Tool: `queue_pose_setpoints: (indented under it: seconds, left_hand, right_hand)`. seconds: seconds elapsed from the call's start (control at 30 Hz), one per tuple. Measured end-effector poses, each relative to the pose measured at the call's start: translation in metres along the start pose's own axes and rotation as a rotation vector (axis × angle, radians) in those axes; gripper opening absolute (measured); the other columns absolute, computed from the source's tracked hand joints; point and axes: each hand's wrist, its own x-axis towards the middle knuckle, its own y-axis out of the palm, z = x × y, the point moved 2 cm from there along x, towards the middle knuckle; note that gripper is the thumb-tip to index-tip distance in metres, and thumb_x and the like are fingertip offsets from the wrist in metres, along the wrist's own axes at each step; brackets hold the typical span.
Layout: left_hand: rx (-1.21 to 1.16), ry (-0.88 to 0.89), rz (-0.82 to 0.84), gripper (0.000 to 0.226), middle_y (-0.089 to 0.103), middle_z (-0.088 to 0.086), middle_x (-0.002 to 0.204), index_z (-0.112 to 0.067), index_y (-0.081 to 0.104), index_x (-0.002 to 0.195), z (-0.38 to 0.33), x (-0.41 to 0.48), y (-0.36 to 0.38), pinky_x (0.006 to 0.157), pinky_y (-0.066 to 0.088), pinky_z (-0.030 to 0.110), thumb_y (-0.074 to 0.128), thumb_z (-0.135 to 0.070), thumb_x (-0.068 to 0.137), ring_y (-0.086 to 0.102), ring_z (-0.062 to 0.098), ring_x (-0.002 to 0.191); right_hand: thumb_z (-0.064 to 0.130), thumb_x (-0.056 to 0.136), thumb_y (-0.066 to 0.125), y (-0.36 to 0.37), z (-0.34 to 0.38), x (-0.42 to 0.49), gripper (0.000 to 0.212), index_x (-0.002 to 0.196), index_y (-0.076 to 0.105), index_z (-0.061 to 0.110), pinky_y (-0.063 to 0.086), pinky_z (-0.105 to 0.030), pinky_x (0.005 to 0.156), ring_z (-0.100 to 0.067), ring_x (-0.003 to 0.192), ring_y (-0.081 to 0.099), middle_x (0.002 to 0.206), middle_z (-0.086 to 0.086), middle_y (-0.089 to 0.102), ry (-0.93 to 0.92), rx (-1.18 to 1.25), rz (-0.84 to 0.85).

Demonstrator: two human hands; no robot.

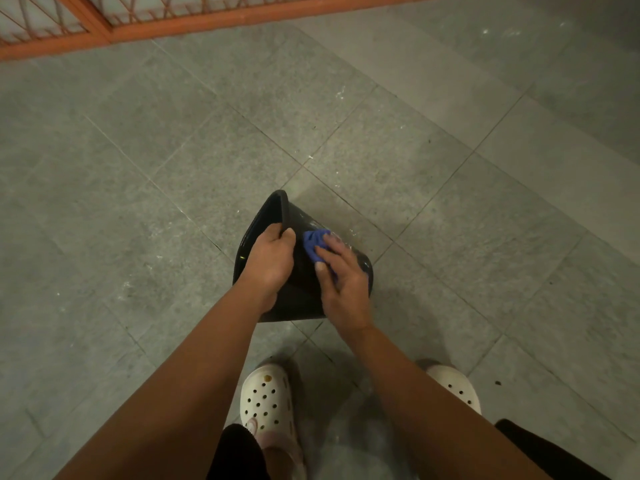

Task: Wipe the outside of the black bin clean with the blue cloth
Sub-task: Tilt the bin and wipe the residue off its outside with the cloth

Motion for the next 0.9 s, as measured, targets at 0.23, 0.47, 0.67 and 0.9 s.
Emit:
queue_pose_setpoints:
  seconds: [0.23,0.47,0.67,0.9]
  left_hand:
    - [-0.073,-0.057,-0.004,0.028,0.073,0.008,0.089,-0.022,0.069,0.094,0.005,-0.001,-0.017,0.074,0.055,0.042,0.043,-0.014,0.094,0.069,0.026,0.087]
    - [-0.196,-0.063,-0.032,0.032,0.074,0.000,0.087,-0.034,0.073,0.088,0.022,-0.015,-0.015,0.062,0.056,0.037,0.045,-0.020,0.093,0.072,0.019,0.081]
    - [-0.174,-0.048,-0.069,0.028,0.072,0.006,0.097,-0.028,0.068,0.098,0.026,-0.027,-0.007,0.087,0.053,0.051,0.044,-0.017,0.093,0.068,0.026,0.095]
    - [-0.128,-0.032,-0.113,0.026,0.068,0.006,0.100,-0.024,0.059,0.114,0.033,-0.034,-0.005,0.087,0.053,0.051,0.043,-0.018,0.095,0.066,0.025,0.094]
  right_hand:
    - [-0.010,0.087,0.046,0.021,0.008,-0.030,0.050,0.134,0.043,0.007,0.018,-0.047,0.116,-0.032,0.140,0.017,0.145,-0.016,0.034,-0.088,-0.089,0.103]
    - [-0.007,0.088,0.048,0.015,-0.001,-0.022,0.055,0.137,0.039,0.015,0.010,-0.029,0.114,-0.031,0.141,0.019,0.148,-0.010,0.033,-0.011,-0.261,0.139]
    - [-0.015,0.077,0.056,0.019,0.010,-0.027,0.058,0.129,0.052,0.011,0.023,-0.035,0.109,-0.033,0.131,0.038,0.136,-0.012,0.050,-0.054,-0.261,0.056]
    - [-0.002,0.090,0.049,0.014,0.000,-0.026,0.046,0.131,0.050,0.019,0.021,-0.028,0.110,-0.029,0.134,0.032,0.141,-0.006,0.046,0.055,-0.240,0.050]
